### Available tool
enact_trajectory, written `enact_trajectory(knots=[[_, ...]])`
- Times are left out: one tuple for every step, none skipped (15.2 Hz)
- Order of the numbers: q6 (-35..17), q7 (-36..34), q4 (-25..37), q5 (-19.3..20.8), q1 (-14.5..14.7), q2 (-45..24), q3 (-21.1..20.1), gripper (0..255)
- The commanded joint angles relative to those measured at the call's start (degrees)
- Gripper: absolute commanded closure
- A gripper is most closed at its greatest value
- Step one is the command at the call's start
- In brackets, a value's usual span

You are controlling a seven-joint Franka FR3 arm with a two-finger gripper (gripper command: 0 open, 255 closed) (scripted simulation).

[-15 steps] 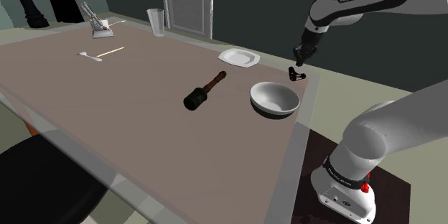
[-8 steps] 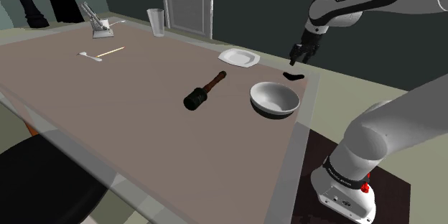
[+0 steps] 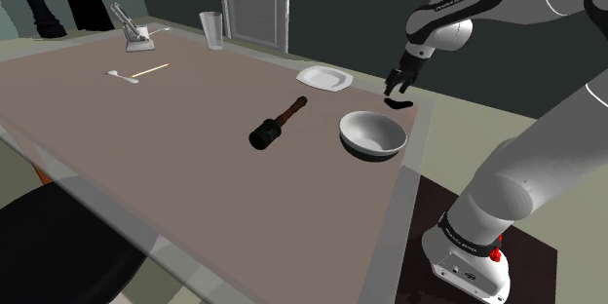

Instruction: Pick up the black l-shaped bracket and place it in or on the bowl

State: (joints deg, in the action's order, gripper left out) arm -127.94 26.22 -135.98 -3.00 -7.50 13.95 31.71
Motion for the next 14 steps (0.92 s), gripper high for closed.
enact_trajectory(knots=[[-1.61, 0.74, -0.61, -0.81, 0.31, -1.13, 0.34, 0], [-2.4, 1.02, -0.96, -1.18, 0.46, -1.66, 0.44, 0], [-3.65, 1.48, -1.48, -1.83, 0.71, -2.51, 0.61, 0], [-3.65, 1.48, -1.47, -1.83, 0.7, -2.51, 0.61, 0], [-3.65, 1.48, -1.48, -1.82, 0.7, -2.51, 0.6, 0], [-3.65, 1.48, -1.48, -1.83, 0.7, -2.51, 0.6, 0], [-3.65, 1.48, -1.48, -1.83, 0.7, -2.51, 0.6, 0], [-3.65, 1.48, -1.47, -1.83, 0.7, -2.51, 0.6, 0], [-3.65, 1.48, -1.47, -1.83, 0.7, -2.52, 0.6, 0], [-3.65, 1.48, -1.47, -1.83, 0.7, -2.52, 0.6, 0], [-3.64, 1.48, -1.48, -1.82, 0.7, -2.51, 0.6, 0], [-3.64, 1.48, -1.48, -1.82, 0.7, -2.51, 0.6, 255], [-3.64, 1.48, -1.48, -1.82, 0.7, -2.51, 0.6, 255], [-3.64, 1.48, -1.48, -1.82, 0.7, -2.51, 0.6, 255]])
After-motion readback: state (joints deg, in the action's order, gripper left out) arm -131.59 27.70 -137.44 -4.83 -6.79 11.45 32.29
